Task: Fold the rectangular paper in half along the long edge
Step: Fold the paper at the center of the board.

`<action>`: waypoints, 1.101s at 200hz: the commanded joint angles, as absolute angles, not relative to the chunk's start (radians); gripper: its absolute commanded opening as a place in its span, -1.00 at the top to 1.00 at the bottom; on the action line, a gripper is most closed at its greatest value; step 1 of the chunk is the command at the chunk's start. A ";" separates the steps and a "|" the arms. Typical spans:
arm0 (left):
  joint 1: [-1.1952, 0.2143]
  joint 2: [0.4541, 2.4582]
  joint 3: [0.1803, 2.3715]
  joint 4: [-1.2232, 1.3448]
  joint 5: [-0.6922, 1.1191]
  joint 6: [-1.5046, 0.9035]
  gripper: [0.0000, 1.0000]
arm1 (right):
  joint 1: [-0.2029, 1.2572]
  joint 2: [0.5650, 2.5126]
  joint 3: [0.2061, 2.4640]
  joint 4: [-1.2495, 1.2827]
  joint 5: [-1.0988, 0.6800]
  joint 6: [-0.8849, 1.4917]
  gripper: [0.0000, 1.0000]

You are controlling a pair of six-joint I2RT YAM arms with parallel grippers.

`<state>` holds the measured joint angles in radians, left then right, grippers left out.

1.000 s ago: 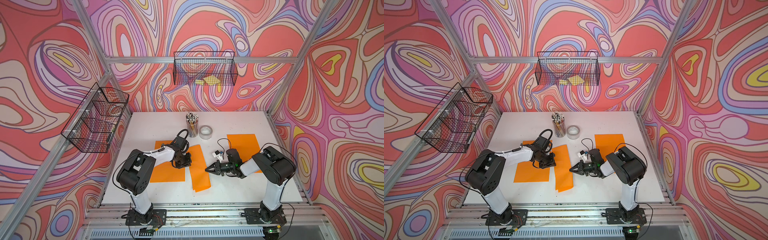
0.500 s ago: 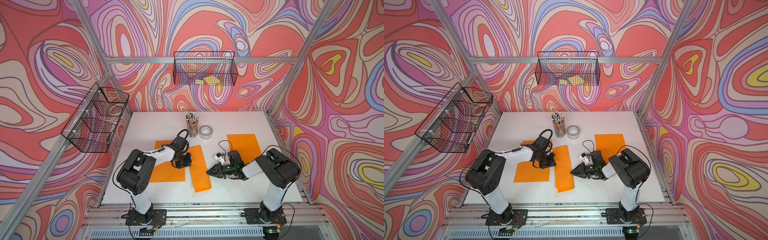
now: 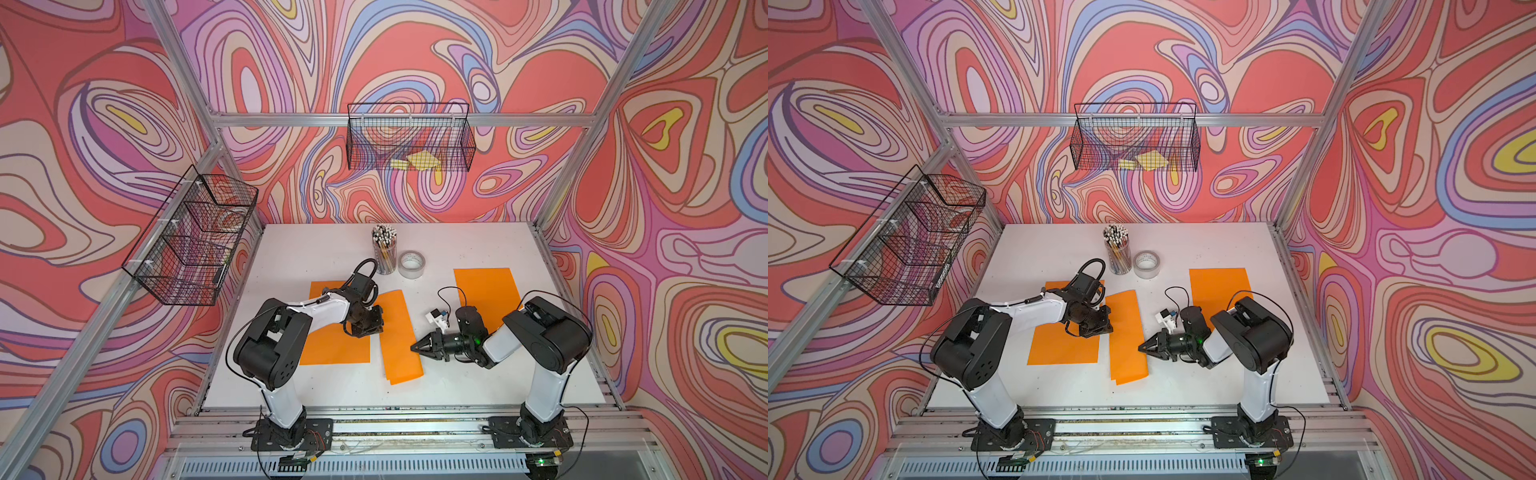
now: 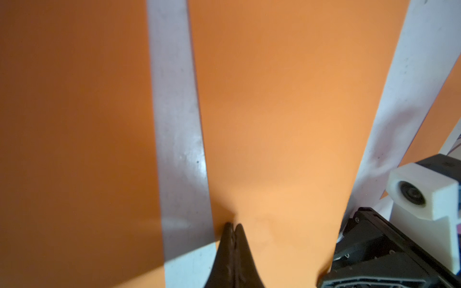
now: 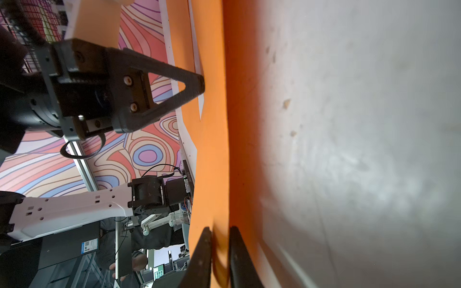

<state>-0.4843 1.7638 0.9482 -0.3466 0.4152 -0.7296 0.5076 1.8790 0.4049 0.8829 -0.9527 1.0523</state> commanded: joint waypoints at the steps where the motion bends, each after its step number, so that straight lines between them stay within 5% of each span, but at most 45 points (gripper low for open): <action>1: -0.496 1.861 0.875 -0.481 0.336 -0.730 1.00 | 0.516 1.870 0.369 0.883 -0.947 1.071 0.77; 23: -0.496 1.865 0.877 -0.480 0.337 -0.730 1.00 | 0.517 1.862 0.362 0.874 -0.947 1.063 1.00; 61: -0.496 1.870 0.876 -0.479 0.338 -0.730 1.00 | 0.517 1.866 0.362 0.873 -0.950 1.066 1.00; 92: -0.495 1.878 0.876 -0.473 0.342 -0.732 1.00 | 0.520 1.860 0.348 0.877 -0.951 1.076 0.57; 121: -0.495 1.881 0.877 -0.472 0.345 -0.732 1.00 | 0.537 1.844 0.321 0.894 -0.951 1.092 0.51; 166: -0.495 1.882 0.881 -0.475 0.343 -0.730 1.00 | 0.576 1.832 0.294 0.906 -0.933 1.106 0.61; 220: -0.496 1.881 0.881 -0.480 0.343 -0.729 1.00 | 0.583 1.866 0.259 1.012 -0.922 1.148 0.96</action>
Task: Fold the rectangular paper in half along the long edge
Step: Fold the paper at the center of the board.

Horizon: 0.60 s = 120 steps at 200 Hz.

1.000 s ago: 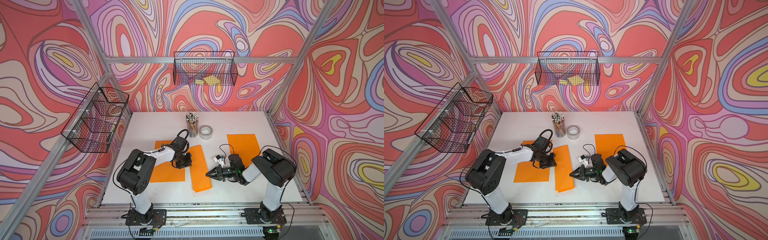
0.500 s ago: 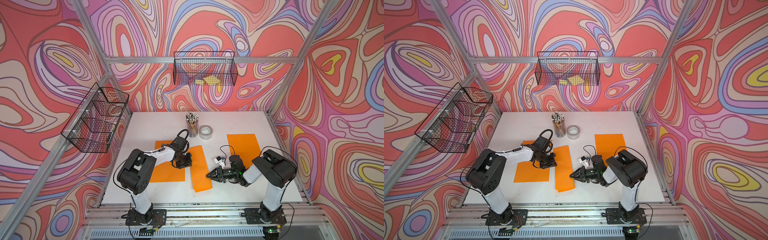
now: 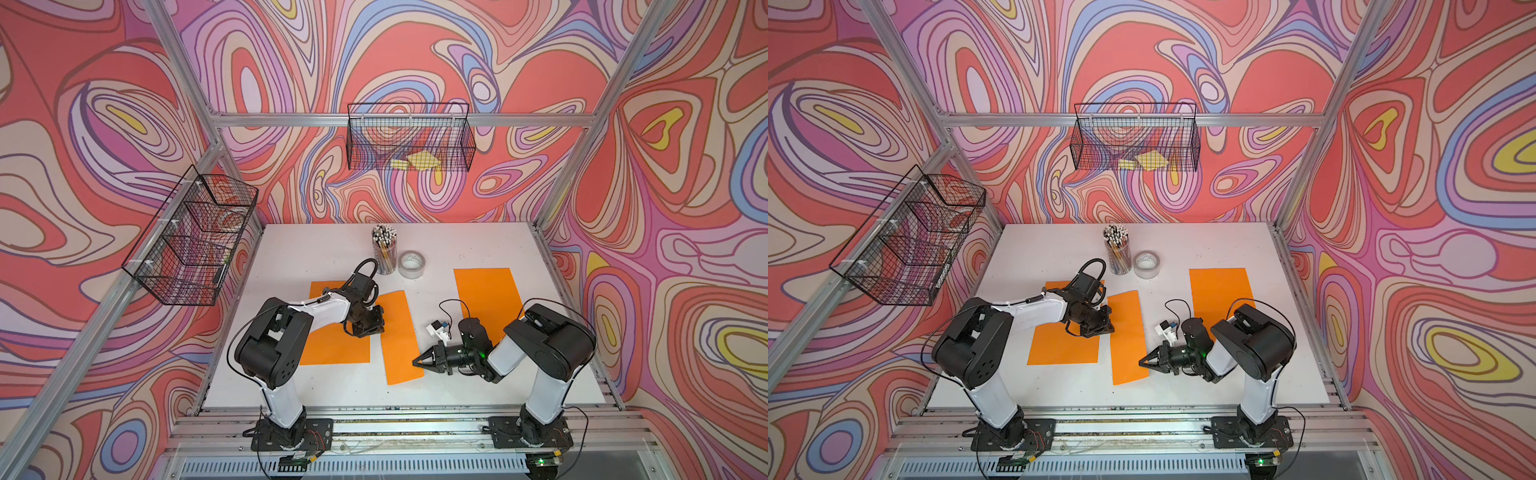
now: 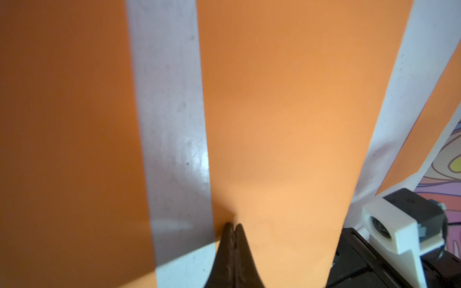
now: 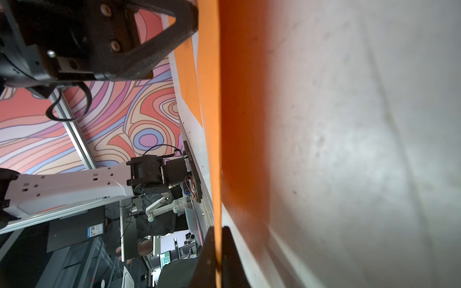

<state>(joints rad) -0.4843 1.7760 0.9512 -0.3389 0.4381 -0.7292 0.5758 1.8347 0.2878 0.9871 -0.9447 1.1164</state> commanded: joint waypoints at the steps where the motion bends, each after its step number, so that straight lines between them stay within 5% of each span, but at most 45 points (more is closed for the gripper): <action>1: -0.496 1.881 0.881 -0.480 0.343 -0.729 1.00 | 0.584 1.867 0.258 1.014 -0.923 1.148 0.97; 18: -0.496 1.881 0.881 -0.480 0.344 -0.727 1.00 | 0.584 1.880 0.248 1.051 -0.925 1.166 0.95; 45: -0.495 1.883 0.879 -0.481 0.342 -0.726 1.00 | 0.584 1.884 0.230 1.069 -0.924 1.176 0.53; 68: -0.496 1.884 0.878 -0.481 0.340 -0.726 1.00 | 0.585 1.869 0.210 1.069 -0.922 1.176 0.43; 90: -0.495 1.885 0.878 -0.480 0.342 -0.726 1.00 | 0.586 1.846 0.196 1.044 -0.919 1.164 0.63; 108: -0.495 1.884 0.880 -0.480 0.345 -0.727 1.00 | 0.590 1.835 0.194 1.011 -0.912 1.152 0.99; 120: -0.496 1.883 0.880 -0.480 0.345 -0.729 1.00 | 0.596 1.835 0.192 1.008 -0.907 1.149 1.00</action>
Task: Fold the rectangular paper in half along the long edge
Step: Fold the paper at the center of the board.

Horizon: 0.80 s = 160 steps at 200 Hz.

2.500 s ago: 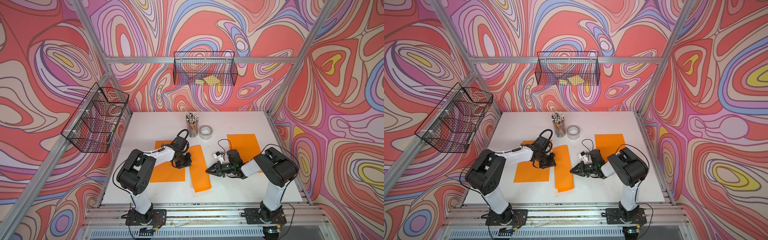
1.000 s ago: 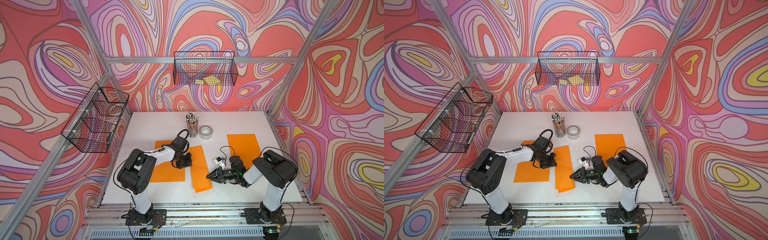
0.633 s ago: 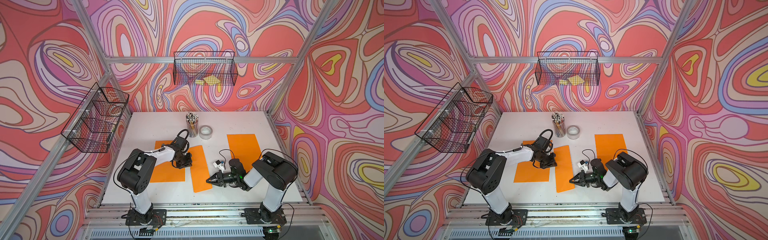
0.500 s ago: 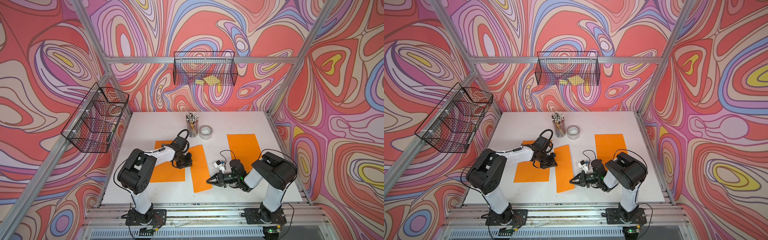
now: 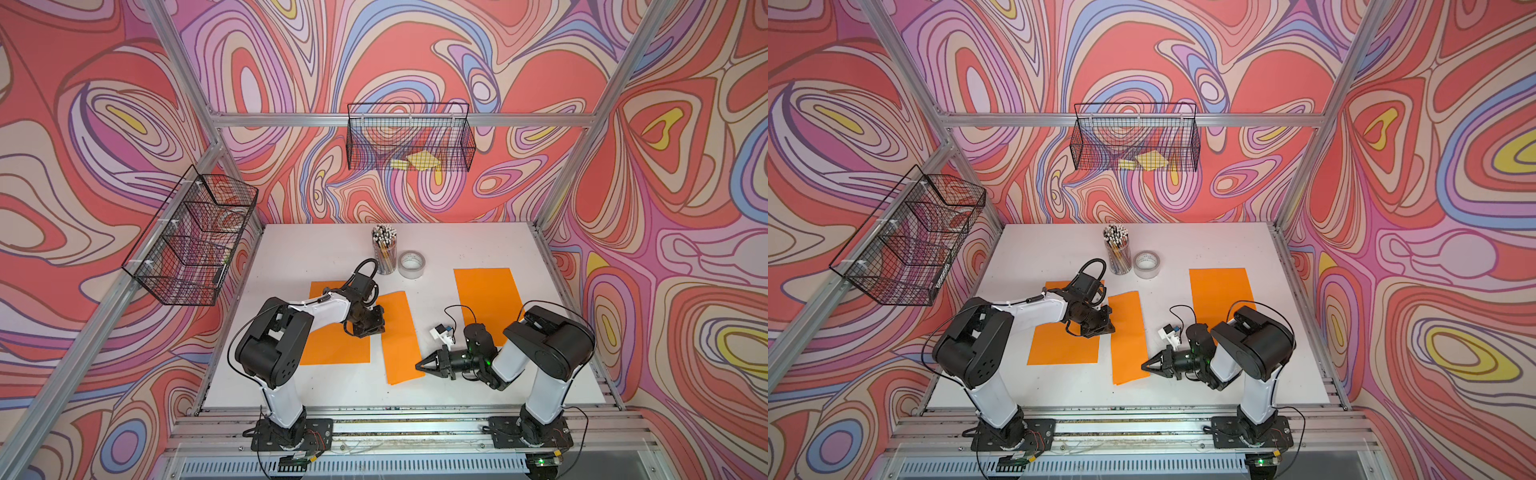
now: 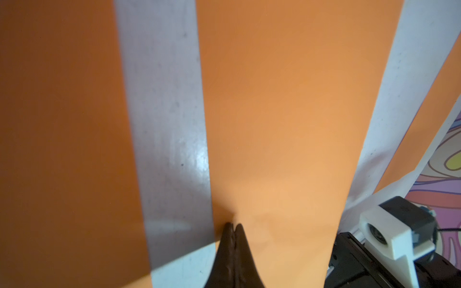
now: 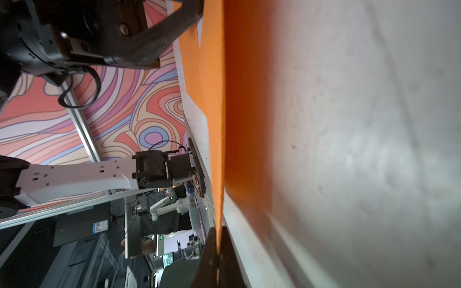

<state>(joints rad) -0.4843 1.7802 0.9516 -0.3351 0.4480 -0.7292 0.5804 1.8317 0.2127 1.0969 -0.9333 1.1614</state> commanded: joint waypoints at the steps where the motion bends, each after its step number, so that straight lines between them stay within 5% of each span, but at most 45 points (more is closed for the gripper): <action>1: -0.496 1.883 0.880 -0.480 0.345 -0.728 1.00 | 0.597 1.835 0.192 1.009 -0.907 1.150 1.00; 28: -0.495 1.879 0.881 -0.484 0.343 -0.727 1.00 | 0.604 1.838 0.179 1.032 -0.902 1.162 0.99; 45: -0.495 1.876 0.881 -0.487 0.341 -0.727 1.00 | 0.606 1.832 0.166 1.041 -0.896 1.169 0.52; 64: -0.495 1.876 0.882 -0.489 0.339 -0.726 1.00 | 0.607 1.821 0.148 1.042 -0.892 1.176 0.44; 73: -0.496 1.878 0.882 -0.492 0.339 -0.726 1.00 | 0.609 1.814 0.137 1.048 -0.889 1.179 0.49; 96: -0.496 1.878 0.886 -0.492 0.339 -0.726 1.00 | 0.611 1.796 0.126 1.033 -0.884 1.171 1.00; 137: -0.497 1.827 0.910 -0.538 0.296 -0.726 1.00 | 0.621 1.793 0.139 1.013 -0.881 1.162 1.00; 149: -0.496 1.769 0.922 -0.555 0.282 -0.727 0.69 | 0.620 1.794 0.140 1.013 -0.876 1.159 1.00; 160: -0.495 1.700 0.935 -0.572 0.262 -0.728 0.15 | 0.620 1.794 0.141 1.011 -0.876 1.156 1.00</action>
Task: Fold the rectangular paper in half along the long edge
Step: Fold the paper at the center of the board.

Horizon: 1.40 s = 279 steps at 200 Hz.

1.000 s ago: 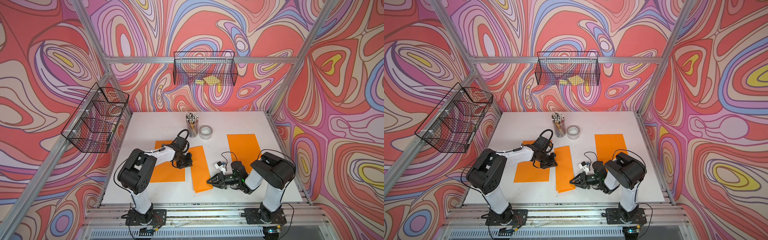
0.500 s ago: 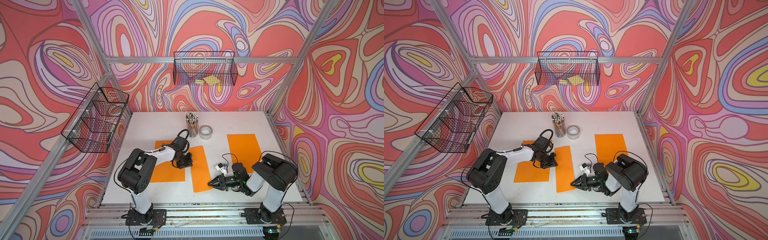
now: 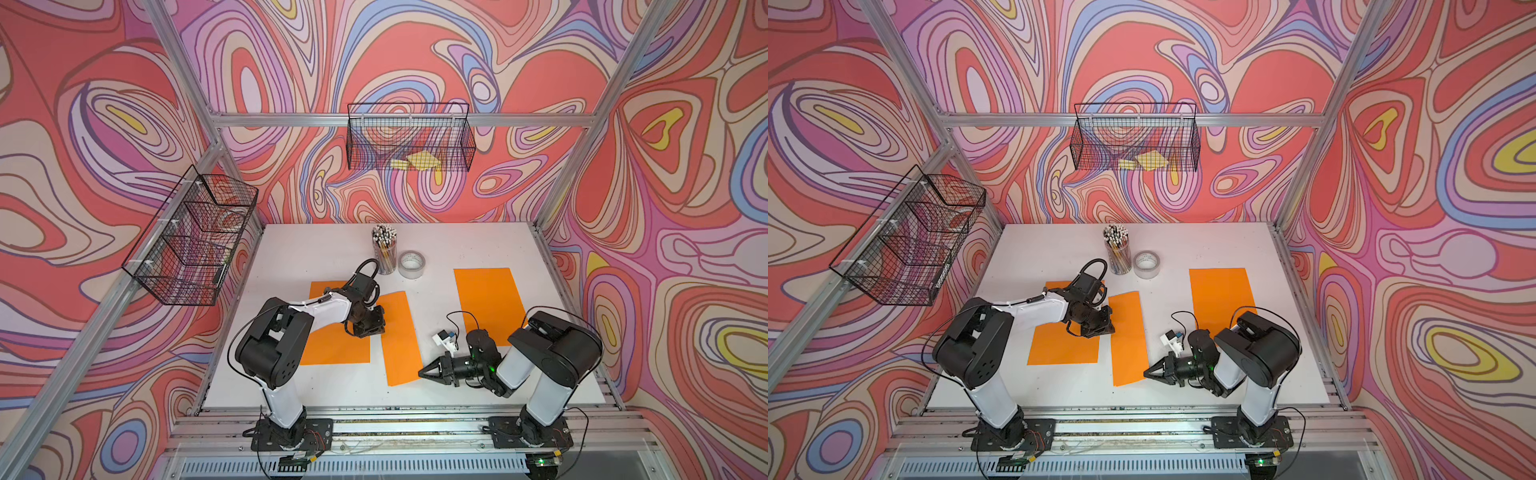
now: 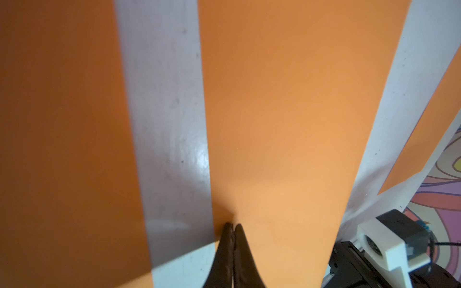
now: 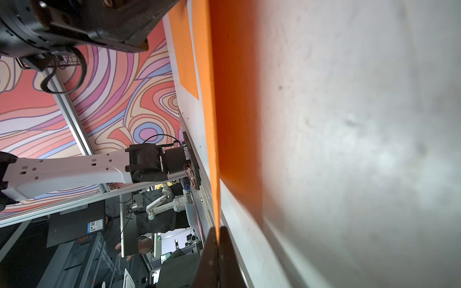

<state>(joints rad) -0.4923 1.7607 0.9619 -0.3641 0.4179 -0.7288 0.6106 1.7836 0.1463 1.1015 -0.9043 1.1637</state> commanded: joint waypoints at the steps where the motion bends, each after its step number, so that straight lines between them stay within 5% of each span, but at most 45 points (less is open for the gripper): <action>1: -0.495 1.694 0.937 -0.574 0.260 -0.728 0.11 | 0.621 1.794 0.141 1.011 -0.876 1.156 1.00; 11: -0.495 1.627 0.957 -0.602 0.227 -0.730 -0.37 | 0.621 1.795 0.140 1.012 -0.876 1.156 1.00; 22: -0.494 1.554 0.980 -0.632 0.197 -0.730 -0.64 | 0.622 1.795 0.139 1.013 -0.872 1.155 1.00; 36: -0.494 1.472 0.999 -0.654 0.179 -0.730 -0.82 | 0.621 1.800 0.143 1.013 -0.869 1.152 1.00; 60: -0.494 1.372 0.996 -0.659 0.201 -0.726 -0.85 | 0.621 1.820 0.157 1.018 -0.858 1.148 1.00; 85: -0.495 1.318 0.952 -0.614 0.269 -0.763 -0.53 | 0.622 1.876 0.173 1.076 -0.853 1.166 1.00; 112: -0.554 1.298 0.889 -0.486 0.315 -0.844 0.39 | 0.621 1.986 0.185 1.219 -0.848 1.216 1.00; 146: -0.608 1.391 0.893 -0.456 0.317 -0.868 0.77 | 0.622 2.182 0.181 1.490 -0.847 1.320 1.00; 221: -0.637 1.594 0.936 -0.430 0.314 -0.871 0.92 | 0.624 2.162 0.176 1.479 -0.823 1.307 1.00; 238: -0.636 1.604 0.957 -0.467 0.285 -0.864 0.96 | 0.623 2.165 0.162 1.482 -0.794 1.307 0.79; 279: -0.635 1.531 0.955 -0.521 0.246 -0.840 0.91 | 0.618 2.160 0.161 1.478 -0.696 1.321 0.98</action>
